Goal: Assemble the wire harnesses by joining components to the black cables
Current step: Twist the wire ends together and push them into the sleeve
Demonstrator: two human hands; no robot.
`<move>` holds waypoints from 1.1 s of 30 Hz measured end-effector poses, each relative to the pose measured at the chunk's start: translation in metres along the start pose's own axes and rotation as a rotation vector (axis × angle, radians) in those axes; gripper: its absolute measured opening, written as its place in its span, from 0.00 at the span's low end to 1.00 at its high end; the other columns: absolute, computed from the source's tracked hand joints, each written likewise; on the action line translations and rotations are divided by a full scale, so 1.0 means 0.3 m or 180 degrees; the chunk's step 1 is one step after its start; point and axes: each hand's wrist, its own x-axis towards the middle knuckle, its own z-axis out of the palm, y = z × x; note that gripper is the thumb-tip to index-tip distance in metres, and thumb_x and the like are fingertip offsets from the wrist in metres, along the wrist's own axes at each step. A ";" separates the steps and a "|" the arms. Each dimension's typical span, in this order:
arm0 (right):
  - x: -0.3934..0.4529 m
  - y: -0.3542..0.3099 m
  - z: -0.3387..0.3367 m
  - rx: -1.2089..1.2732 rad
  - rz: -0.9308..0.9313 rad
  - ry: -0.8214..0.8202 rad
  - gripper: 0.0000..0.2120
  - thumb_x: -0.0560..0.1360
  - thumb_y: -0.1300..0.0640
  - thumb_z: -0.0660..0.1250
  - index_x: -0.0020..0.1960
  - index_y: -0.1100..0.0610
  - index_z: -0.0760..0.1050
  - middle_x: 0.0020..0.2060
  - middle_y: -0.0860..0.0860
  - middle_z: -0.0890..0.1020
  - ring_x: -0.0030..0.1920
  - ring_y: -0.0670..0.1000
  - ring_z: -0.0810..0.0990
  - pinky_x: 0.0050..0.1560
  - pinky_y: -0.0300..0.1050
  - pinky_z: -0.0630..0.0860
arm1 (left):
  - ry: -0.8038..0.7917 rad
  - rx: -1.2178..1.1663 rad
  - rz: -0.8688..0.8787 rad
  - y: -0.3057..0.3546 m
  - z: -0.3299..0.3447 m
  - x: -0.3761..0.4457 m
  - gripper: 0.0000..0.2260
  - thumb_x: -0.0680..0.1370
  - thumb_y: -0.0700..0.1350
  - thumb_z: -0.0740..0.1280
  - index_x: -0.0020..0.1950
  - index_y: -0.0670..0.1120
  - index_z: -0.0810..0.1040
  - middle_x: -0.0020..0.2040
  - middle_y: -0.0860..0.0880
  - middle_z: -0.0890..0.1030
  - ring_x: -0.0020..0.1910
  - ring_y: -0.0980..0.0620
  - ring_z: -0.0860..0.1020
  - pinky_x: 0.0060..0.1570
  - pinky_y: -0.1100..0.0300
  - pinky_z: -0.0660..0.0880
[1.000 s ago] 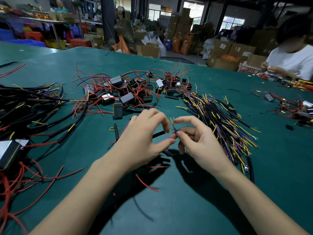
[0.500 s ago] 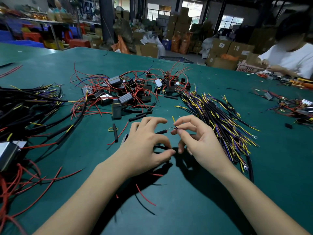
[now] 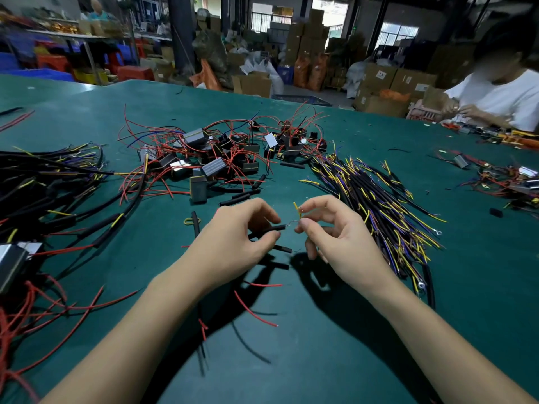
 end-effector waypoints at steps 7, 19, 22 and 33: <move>0.001 0.006 0.005 -0.0062 -0.0043 0.0002 0.07 0.77 0.66 0.64 0.47 0.54 0.70 0.40 0.55 0.81 0.26 0.52 0.75 0.26 0.32 0.66 | 0.0026 -0.0190 -0.0041 -0.008 -0.007 0.012 0.04 0.73 0.39 0.71 0.43 0.48 0.82 0.36 0.57 0.83 0.35 0.65 0.77 0.35 0.77 0.67; -0.011 -0.006 0.018 -0.0508 -0.0560 -0.0076 0.10 0.74 0.67 0.59 0.47 0.53 0.72 0.44 0.44 0.77 0.27 0.59 0.76 0.32 0.49 0.71 | 0.0068 -0.0163 0.0157 -0.010 0.021 0.002 0.02 0.74 0.42 0.71 0.45 0.50 0.81 0.35 0.53 0.82 0.34 0.59 0.78 0.37 0.70 0.70; -0.008 -0.008 0.018 -0.0704 -0.0575 -0.0085 0.10 0.73 0.64 0.59 0.47 0.50 0.73 0.42 0.43 0.77 0.29 0.62 0.74 0.33 0.53 0.72 | 0.0074 -0.0154 0.0138 -0.015 0.017 0.005 0.02 0.74 0.42 0.70 0.44 0.48 0.81 0.36 0.53 0.82 0.36 0.58 0.79 0.38 0.70 0.70; -0.008 -0.033 0.001 -0.1520 -0.0870 -0.0066 0.04 0.73 0.64 0.70 0.41 0.56 0.79 0.36 0.45 0.78 0.34 0.44 0.71 0.34 0.29 0.64 | 0.0085 -0.0206 0.0224 -0.007 0.011 0.000 0.02 0.74 0.41 0.70 0.43 0.48 0.80 0.35 0.54 0.82 0.35 0.59 0.78 0.38 0.70 0.70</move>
